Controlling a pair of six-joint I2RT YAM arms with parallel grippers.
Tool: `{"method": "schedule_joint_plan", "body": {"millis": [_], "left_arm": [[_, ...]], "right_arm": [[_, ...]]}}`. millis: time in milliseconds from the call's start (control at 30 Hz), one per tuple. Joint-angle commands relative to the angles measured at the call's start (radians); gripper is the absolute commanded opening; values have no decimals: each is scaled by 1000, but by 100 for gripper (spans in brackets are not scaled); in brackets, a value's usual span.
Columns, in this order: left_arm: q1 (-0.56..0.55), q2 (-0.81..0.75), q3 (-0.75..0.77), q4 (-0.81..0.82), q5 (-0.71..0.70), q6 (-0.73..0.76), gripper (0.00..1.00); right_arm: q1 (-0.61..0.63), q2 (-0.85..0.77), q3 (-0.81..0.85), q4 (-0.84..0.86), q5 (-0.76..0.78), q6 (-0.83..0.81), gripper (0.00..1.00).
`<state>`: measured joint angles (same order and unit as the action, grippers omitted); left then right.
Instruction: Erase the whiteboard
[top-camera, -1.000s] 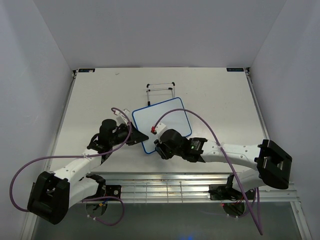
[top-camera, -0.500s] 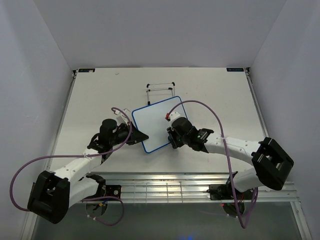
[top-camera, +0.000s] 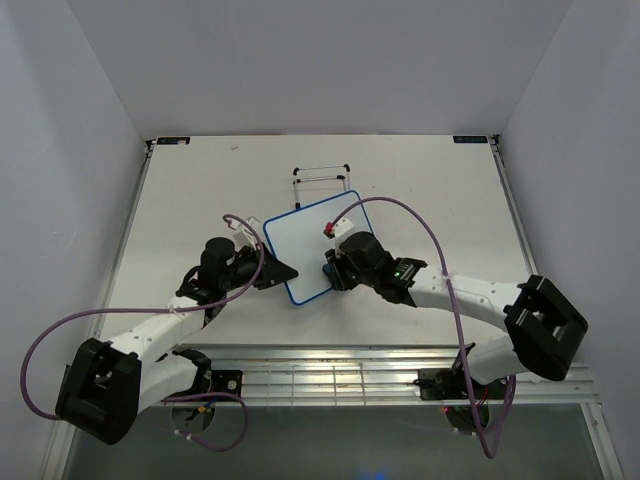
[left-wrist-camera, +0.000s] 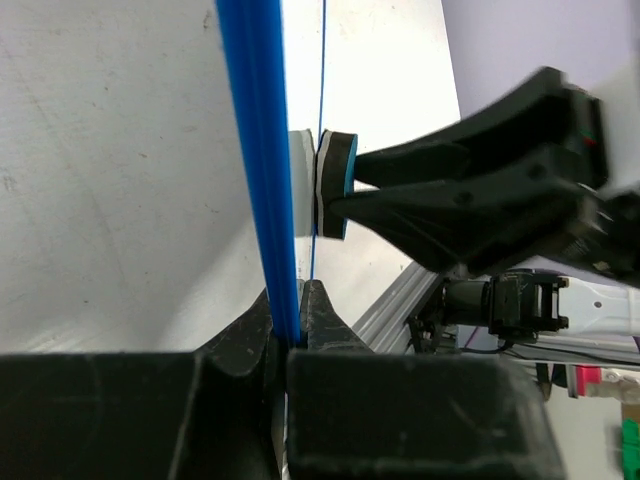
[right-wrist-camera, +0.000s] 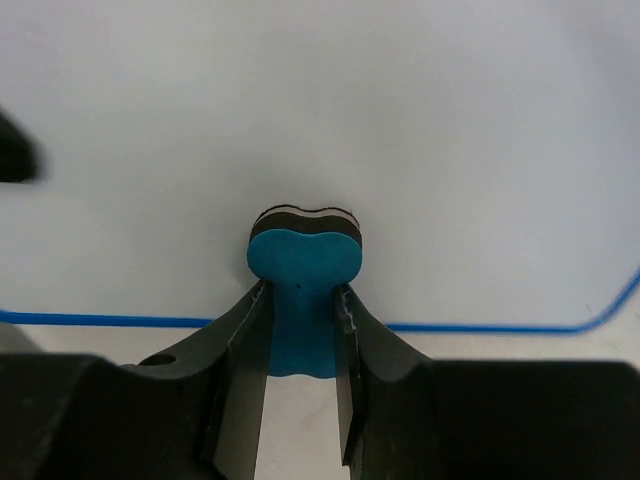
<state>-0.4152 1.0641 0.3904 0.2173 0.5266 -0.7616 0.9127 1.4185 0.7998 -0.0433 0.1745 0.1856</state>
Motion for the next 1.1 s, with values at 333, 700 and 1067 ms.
{"method": "schedule_joint_plan", "body": {"millis": [333,700,1067], "left_arm": [[-54,10,8,21,127,-67,0],[-54,11,-4,22,185,-48,0],[-54,-16,2,-22,222,-21,0]], "right_arm": [[276,91,90,261,51,101,8],[40,92,-36,246,5,82,8],[-340,198,-22,99,-122,-37,8]]}}
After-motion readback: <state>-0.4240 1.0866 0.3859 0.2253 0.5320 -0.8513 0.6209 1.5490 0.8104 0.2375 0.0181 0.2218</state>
